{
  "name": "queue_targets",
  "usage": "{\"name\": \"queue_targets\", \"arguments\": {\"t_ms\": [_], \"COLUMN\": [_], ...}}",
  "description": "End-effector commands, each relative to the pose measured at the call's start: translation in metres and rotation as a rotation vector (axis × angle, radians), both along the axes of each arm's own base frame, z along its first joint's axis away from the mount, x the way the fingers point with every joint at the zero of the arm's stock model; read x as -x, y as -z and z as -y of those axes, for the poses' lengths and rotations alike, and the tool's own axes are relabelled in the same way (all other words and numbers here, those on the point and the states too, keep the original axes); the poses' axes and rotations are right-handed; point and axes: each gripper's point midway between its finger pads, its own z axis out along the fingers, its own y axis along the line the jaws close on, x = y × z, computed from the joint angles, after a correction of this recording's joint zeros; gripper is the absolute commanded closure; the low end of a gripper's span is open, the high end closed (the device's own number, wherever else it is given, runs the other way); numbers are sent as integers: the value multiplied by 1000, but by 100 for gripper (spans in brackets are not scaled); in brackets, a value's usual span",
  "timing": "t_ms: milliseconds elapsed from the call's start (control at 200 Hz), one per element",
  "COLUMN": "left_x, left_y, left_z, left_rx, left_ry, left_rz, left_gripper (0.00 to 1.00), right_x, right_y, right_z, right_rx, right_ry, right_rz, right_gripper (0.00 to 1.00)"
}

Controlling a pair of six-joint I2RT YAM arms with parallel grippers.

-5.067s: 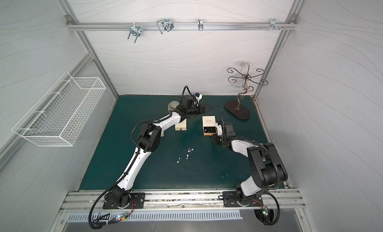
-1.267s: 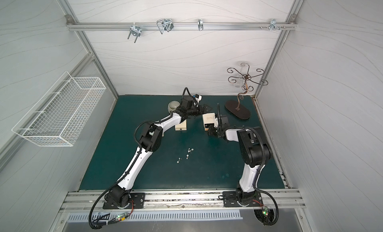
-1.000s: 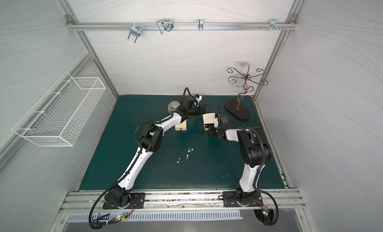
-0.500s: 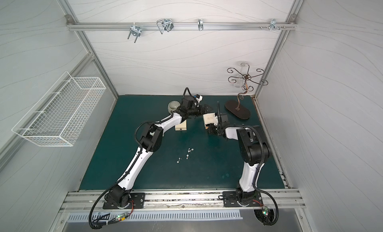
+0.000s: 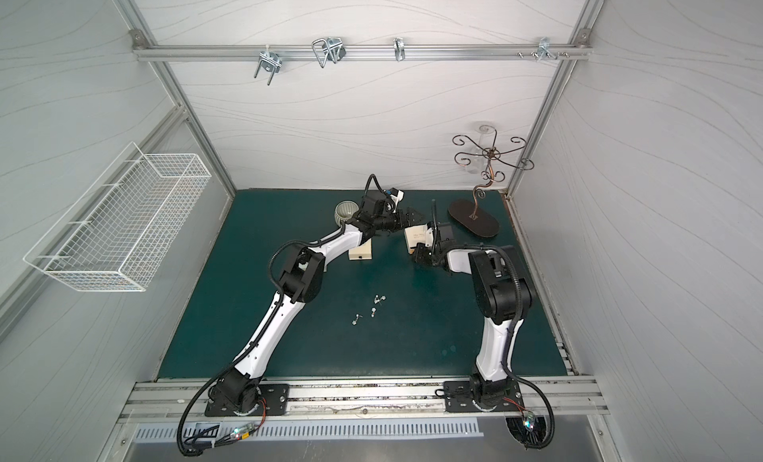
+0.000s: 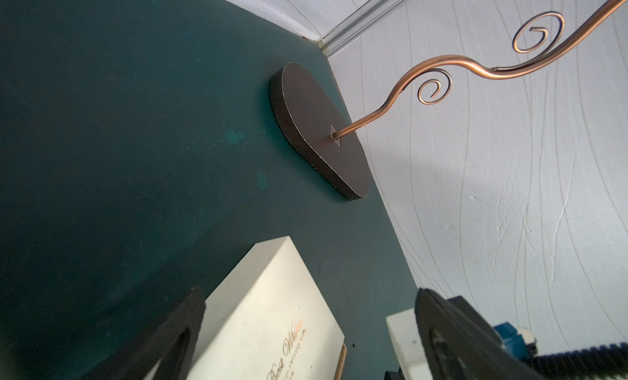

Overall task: Place the earrings into the drawer-style jewelry box
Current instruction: Close the drawer of the jewelry box.

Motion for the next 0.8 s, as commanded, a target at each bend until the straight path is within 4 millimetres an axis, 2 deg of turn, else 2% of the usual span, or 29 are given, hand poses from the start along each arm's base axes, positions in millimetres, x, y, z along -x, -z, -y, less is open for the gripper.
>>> {"name": "queue_targets", "arguments": {"t_ms": [0, 465, 795], "left_x": [6, 3, -5], "left_y": [0, -4, -45], "left_z": [13, 10, -10], "left_rx": [27, 29, 44], "left_ry": [40, 38, 6], "left_rz": [8, 18, 91], "left_gripper": [1, 1, 1], "right_x": [-6, -8, 8], "right_y": [0, 0, -23], "right_z": [-1, -4, 3], "right_rx": [-14, -21, -1], "right_ry": [1, -11, -16], "right_rz": [-4, -6, 22], "right_gripper": [86, 86, 86]}}
